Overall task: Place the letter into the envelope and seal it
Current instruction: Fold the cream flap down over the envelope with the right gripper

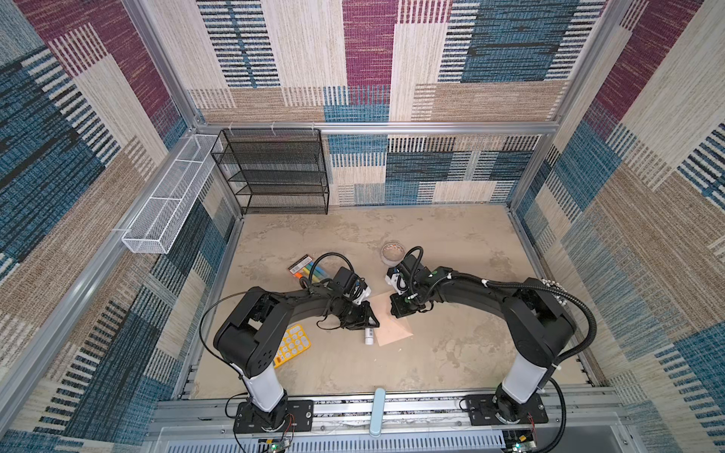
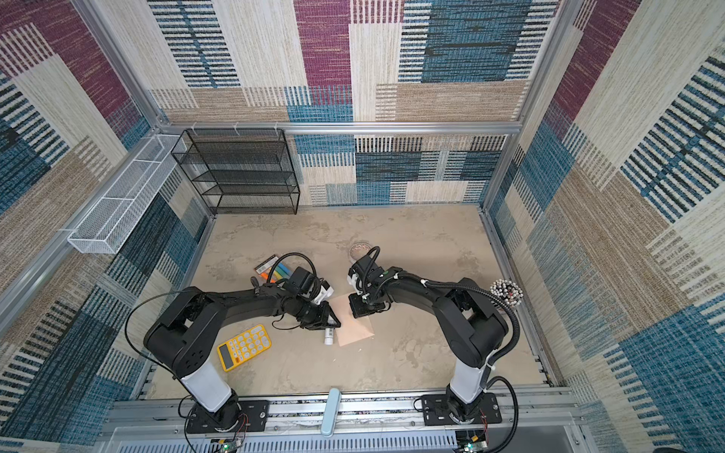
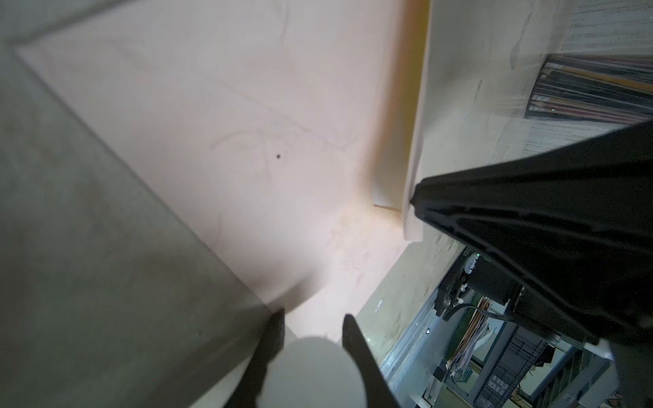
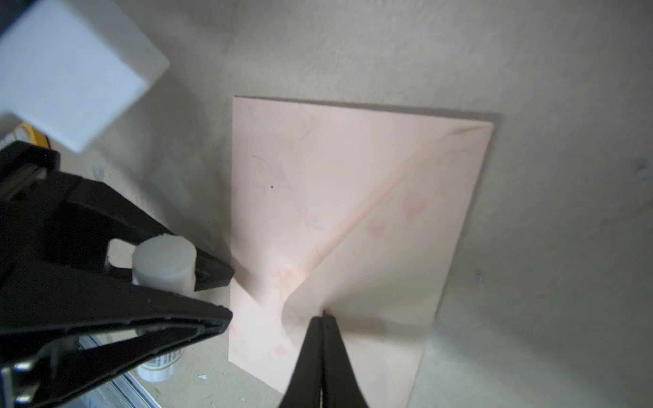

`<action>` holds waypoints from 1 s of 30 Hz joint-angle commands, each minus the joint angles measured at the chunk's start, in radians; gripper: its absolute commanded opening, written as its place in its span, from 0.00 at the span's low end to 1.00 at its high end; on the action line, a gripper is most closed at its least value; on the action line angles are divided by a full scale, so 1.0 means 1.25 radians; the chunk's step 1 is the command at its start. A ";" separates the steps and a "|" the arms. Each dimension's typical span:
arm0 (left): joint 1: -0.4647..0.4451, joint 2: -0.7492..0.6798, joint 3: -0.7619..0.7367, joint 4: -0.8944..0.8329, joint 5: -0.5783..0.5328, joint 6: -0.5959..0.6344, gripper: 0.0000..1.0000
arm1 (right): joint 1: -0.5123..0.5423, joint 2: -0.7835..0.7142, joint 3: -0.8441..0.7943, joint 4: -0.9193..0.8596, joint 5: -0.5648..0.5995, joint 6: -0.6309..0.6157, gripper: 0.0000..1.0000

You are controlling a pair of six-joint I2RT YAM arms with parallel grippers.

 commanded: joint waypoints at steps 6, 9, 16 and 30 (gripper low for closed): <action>0.008 -0.011 -0.011 -0.013 0.004 0.024 0.00 | 0.014 0.036 0.031 -0.030 0.028 0.008 0.07; 0.011 -0.019 -0.014 -0.013 0.003 0.026 0.00 | 0.018 0.050 0.036 -0.040 0.037 0.008 0.07; 0.012 -0.040 -0.012 -0.017 0.011 0.030 0.00 | 0.028 0.066 0.045 -0.053 0.053 0.013 0.07; 0.034 -0.166 -0.045 -0.040 -0.045 0.014 0.00 | 0.048 0.110 0.073 -0.112 0.079 0.021 0.07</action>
